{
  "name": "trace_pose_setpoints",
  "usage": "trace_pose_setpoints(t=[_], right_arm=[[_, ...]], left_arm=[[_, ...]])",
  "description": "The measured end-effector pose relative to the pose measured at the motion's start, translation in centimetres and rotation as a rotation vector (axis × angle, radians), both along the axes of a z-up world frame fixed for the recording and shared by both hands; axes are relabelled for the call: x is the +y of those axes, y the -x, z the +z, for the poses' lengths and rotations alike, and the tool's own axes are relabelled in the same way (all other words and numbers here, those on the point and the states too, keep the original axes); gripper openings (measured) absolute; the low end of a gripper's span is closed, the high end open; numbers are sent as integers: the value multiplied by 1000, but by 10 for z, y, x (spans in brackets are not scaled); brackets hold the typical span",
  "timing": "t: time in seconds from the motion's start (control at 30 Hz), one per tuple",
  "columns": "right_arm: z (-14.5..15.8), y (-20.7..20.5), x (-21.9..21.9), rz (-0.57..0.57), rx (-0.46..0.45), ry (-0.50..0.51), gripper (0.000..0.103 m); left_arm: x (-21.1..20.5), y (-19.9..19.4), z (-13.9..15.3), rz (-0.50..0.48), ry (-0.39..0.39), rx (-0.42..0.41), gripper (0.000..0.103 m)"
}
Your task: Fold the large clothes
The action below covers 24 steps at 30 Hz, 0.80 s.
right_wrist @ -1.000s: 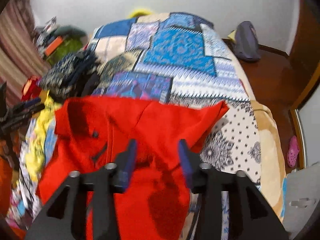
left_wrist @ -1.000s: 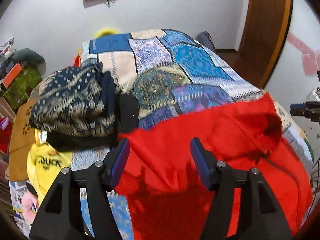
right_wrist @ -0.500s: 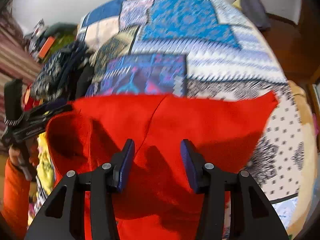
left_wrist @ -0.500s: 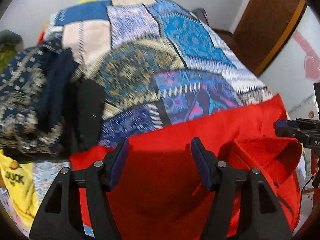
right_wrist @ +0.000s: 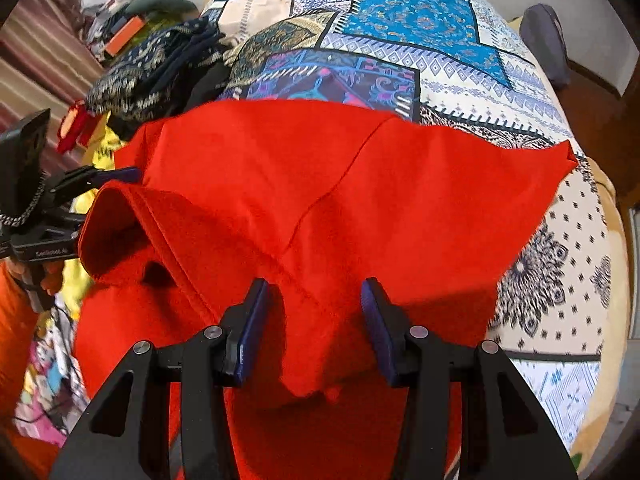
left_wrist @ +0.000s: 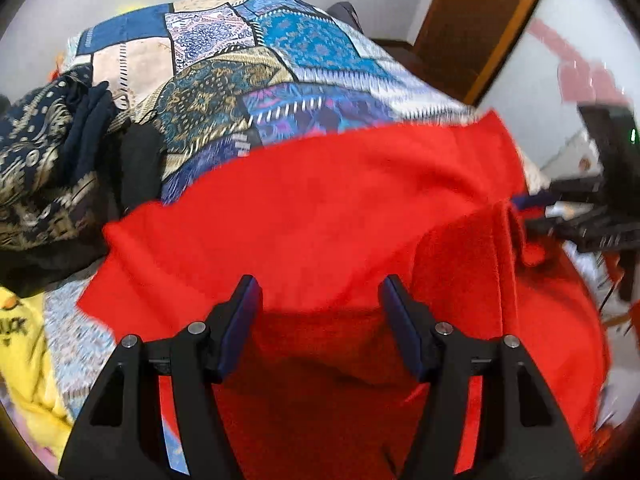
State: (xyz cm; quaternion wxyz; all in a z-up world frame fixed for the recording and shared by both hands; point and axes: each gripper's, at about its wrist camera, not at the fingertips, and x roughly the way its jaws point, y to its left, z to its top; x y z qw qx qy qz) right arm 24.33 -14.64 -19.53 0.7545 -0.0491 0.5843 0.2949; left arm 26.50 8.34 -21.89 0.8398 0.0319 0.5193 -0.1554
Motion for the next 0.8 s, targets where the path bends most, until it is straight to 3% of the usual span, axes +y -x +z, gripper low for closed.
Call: trace_pose_setpoints(t=[0.13, 0.37, 0.53, 0.63, 0.73, 0.8], right_arm=[[-4, 14, 1, 6, -39, 50, 51], [-1, 21, -14, -54, -33, 26, 54], [15, 26, -32, -92, -57, -2, 54], [29, 22, -48, -153, -106, -16, 54], [39, 16, -63, -225, -146, -41, 54], [42, 9, -70, -270, -162, -55, 54]], left_arm=[[-4, 28, -11, 30, -133, -54, 72], [8, 55, -13, 113, -205, -120, 78], [20, 66, -8, 139, -279, -120, 78], [44, 70, 6, 209, -272, -151, 78], [73, 68, 23, 313, -222, -176, 79], [90, 64, 30, 371, -171, -184, 85]])
